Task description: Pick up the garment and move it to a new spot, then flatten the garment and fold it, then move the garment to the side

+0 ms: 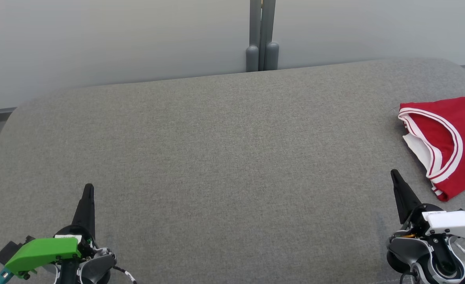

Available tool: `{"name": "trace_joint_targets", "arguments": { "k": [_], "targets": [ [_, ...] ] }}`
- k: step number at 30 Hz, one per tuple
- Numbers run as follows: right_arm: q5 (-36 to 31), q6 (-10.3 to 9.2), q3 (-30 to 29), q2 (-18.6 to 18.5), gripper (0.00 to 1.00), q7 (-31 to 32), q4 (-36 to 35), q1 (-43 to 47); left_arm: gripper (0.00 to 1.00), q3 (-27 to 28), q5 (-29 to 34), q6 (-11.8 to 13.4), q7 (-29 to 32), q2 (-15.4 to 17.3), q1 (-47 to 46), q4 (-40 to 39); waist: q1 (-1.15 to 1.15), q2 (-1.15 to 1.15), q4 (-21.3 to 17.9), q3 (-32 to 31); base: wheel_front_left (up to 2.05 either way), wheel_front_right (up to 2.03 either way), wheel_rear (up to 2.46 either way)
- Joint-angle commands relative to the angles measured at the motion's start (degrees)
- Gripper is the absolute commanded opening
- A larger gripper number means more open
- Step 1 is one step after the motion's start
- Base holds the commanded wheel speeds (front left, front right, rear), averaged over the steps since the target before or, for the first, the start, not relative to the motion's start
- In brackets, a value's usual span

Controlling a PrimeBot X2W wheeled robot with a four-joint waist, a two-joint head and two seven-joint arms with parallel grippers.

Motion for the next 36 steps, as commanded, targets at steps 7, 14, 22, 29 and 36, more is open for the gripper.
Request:
{"name": "trace_joint_targets", "arguments": {
  "k": [7, 14, 22, 29, 36],
  "targets": [
    [0.3, 0.02, -0.1, -0.3, 0.0, 0.3, -0.2, 0.7, 0.0, 0.1, -0.1, -0.3, 0.1, 0.4, -0.8, -0.2, 0.0, 0.0, 0.0, 0.0, 0.0, 0.0, 0.0],
    [0.3, 0.02, -0.1, -0.3, 0.0, 0.3, -0.2, 0.7, 0.0, 0.1, -0.1, -0.3, 0.1, 0.4, -0.8, -0.2, 0.0, 0.0, 0.0, 0.0, 0.0, 0.0, 0.0],
    [0.3, 0.02, -0.1, -0.3, 0.0, 0.3, -0.2, 0.7, 0.0, 0.1, -0.1, -0.3, 0.1, 0.4, -0.8, -0.2, 0.0, 0.0, 0.0, 0.0, 0.0, 0.0, 0.0],
    [0.3, 0.02, -0.1, -0.3, 0.0, 0.3, -0.2, 0.7, 0.0, 0.1, -0.1, -0.3, 0.1, 0.4, -0.8, -0.2, 0.0, 0.0, 0.0, 0.0, 0.0, 0.0, 0.0],
    [0.3, 0.02, -0.1, -0.3, 0.0, 0.3, -0.2, 0.7, 0.0, 0.1, -0.1, -0.3, 0.1, 0.4, -0.8, -0.2, 0.0, 0.0, 0.0, 0.0, 0.0, 0.0, 0.0]
  ]
}}
